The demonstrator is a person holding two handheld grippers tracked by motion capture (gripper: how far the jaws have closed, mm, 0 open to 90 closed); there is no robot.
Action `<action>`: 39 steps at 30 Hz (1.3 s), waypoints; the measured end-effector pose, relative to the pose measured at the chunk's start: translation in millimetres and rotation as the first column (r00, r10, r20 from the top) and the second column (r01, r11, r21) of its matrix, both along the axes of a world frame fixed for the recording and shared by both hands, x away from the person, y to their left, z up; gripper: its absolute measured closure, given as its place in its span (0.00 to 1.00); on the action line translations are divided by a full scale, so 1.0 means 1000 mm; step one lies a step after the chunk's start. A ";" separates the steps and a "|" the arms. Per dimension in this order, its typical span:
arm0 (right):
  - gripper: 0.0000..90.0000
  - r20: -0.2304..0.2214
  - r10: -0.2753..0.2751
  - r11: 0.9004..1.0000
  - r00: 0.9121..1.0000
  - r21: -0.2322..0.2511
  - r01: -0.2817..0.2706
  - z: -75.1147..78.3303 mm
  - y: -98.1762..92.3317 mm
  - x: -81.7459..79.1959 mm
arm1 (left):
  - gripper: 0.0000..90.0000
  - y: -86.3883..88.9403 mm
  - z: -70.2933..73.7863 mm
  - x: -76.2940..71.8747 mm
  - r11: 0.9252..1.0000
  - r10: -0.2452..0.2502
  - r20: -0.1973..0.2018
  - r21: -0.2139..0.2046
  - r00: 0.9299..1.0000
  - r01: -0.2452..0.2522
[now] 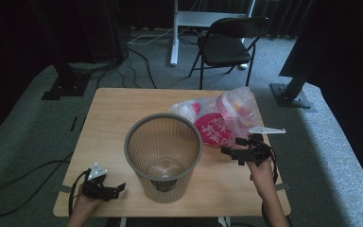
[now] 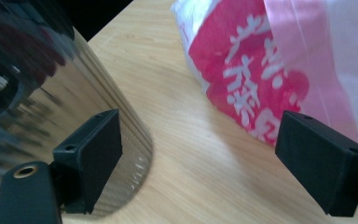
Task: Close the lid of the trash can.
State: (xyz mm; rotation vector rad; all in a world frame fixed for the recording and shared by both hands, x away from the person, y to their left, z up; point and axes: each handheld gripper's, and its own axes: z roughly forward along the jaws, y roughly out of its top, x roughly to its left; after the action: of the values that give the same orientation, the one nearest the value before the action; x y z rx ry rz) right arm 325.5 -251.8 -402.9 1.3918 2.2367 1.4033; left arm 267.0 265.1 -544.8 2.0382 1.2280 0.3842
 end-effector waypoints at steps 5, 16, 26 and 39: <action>0.15 -0.006 -0.010 1.000 1.000 -0.005 0.009 -0.014 -0.005 -0.007 | 0.00 0.000 0.000 0.000 1.000 -0.001 0.000 0.000 1.000 0.001; 0.15 -0.058 -0.045 0.999 0.997 -0.026 0.044 -0.048 -0.016 -0.019 | 0.00 0.000 0.000 0.000 1.000 -0.003 -0.002 0.006 1.000 0.003; 0.15 -0.060 -0.062 0.997 0.996 -0.055 0.058 -0.076 -0.021 -0.028 | 0.00 0.000 0.000 0.000 1.000 -0.003 -0.001 0.006 1.000 0.003; 0.15 -0.015 -0.059 0.995 0.998 -0.086 0.057 -0.103 -0.034 -0.046 | 0.00 0.000 0.000 0.000 1.000 -0.002 0.000 0.006 1.000 0.002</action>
State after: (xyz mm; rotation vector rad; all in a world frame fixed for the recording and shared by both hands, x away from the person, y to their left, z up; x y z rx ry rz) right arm 280.0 -285.5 -505.5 1.4342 2.2202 1.2661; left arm 266.8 265.2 -544.7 2.0446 1.2260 0.3866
